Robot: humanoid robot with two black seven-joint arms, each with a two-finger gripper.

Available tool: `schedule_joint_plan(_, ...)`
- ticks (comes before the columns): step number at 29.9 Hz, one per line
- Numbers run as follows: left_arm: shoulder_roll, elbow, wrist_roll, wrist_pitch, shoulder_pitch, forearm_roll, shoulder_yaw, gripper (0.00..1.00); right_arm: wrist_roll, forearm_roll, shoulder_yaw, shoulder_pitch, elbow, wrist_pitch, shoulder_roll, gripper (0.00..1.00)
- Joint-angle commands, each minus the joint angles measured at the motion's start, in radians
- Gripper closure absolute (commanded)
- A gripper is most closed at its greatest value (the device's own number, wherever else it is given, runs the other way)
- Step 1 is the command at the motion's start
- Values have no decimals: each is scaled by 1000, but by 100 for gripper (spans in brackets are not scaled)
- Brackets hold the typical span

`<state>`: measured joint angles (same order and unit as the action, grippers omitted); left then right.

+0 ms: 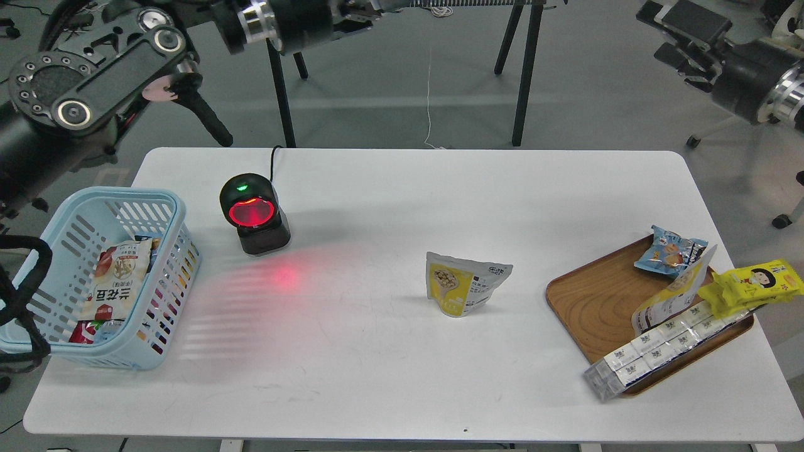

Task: Scan snack and place in basket
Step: 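Reach the left gripper to the yellow pouch and grasp it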

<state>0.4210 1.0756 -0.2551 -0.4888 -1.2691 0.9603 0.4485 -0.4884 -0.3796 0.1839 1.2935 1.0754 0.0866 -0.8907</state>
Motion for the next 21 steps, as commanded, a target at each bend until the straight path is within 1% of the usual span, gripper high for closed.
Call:
schedule_joint_plan(1, -7, 156, -1, 0, -1, 256, -2, 2, 0, 213, -7, -75, -3, 51, -7, 2)
schedule_joint_plan(3, -8, 214, -3, 0, 4, 381, -8, 2, 0, 293, -17, -105, -2, 79, -11, 2)
schedule_joint_plan(5, -8, 263, -4, 0, 11, 528, -10, 2, 0, 414, -38, -144, -6, 128, -14, 2)
schedule_joint_plan(6, -8, 274, -6, 0, 13, 590, -16, 3, 0, 474, -47, -167, -9, 162, -14, 1)
schedule_joint_plan(8, -13, 276, -13, 0, -2, 736, -72, 5, 0, 575, -63, -216, -47, 260, -10, 1)
schedule_joint_plan(10, -39, 276, -36, 0, -12, 857, -112, 6, 0, 640, -78, -261, -94, 336, -1, 1)
schedule_joint_plan(12, -80, 273, -73, 0, -19, 989, -132, 8, 0, 717, -107, -327, -129, 402, 12, 1)
schedule_joint_plan(13, -97, 271, -85, 0, -18, 1053, -134, 8, 0, 746, -125, -354, -138, 402, 19, 1)
schedule_joint_plan(16, -151, 259, -102, 0, -21, 1221, -184, 10, 0, 803, -197, -433, -178, 402, 32, 1)
schedule_joint_plan(19, -201, 234, -124, 0, -19, 1221, -240, 14, 0, 838, -297, -503, -213, 402, 73, 1)
schedule_joint_plan(21, -240, 221, -121, 0, -15, 1221, -260, 15, 0, 876, -368, -551, -238, 402, 107, 1)
